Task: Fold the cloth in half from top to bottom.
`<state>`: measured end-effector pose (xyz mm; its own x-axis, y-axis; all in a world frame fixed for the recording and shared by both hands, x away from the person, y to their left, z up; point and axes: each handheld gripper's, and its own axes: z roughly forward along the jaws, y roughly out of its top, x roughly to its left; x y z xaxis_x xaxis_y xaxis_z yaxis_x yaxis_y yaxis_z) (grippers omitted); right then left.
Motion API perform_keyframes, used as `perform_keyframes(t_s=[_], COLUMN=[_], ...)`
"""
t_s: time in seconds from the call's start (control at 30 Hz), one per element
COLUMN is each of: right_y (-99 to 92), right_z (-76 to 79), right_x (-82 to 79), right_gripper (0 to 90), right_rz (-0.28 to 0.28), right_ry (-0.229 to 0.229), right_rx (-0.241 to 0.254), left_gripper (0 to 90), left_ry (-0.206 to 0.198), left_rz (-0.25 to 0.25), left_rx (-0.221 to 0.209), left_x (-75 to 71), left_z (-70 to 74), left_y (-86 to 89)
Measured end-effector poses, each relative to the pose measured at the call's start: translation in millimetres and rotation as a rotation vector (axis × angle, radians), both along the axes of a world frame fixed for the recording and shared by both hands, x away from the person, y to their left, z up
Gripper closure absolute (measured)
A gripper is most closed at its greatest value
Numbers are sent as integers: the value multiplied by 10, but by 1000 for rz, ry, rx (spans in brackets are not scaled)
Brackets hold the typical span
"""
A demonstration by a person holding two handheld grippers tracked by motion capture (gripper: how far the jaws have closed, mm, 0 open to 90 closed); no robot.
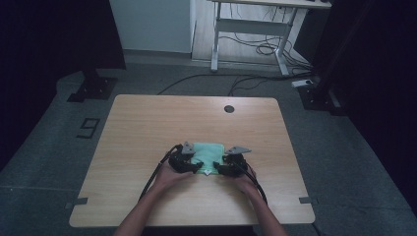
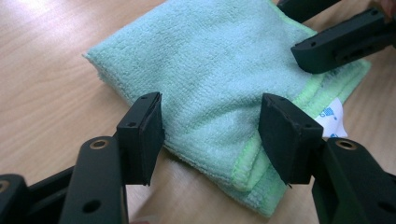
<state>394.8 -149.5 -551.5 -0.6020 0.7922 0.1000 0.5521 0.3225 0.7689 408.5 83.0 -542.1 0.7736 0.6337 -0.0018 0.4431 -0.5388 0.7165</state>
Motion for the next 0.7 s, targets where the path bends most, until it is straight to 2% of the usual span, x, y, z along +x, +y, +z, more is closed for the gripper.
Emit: perform_keyframes(t_s=[0.13, 0.23, 0.4, 0.53, 0.63, 0.7], right_y=[-15, -64, -193, -275, -333, -353], right_z=[2, 29, 126, 187, 203, 200], right_x=[14, -28, -191, -352, -483, -546], right_gripper=[459, 461, 451, 440, 432, 427], right_rz=[-11, -28, -36, -35, -33, -27], right_ry=[-16, -38, -81, -112, -122, -126], right_rx=[9, 38, 111, 121, 134, 125], left_gripper=[396, 394, 393, 395, 395, 394], left_ry=[0, -27, -49, -60, -59, -62], left_rz=[12, 27, 42, 65, 88, 99], left_rx=[1, -24, -58, -100, -116, -128], left_x=[-4, -89, -271, -446, -569, -648], left_z=[22, 106, 213, 262, 276, 275], left_y=[-4, 44, 188, 349, 464, 541])
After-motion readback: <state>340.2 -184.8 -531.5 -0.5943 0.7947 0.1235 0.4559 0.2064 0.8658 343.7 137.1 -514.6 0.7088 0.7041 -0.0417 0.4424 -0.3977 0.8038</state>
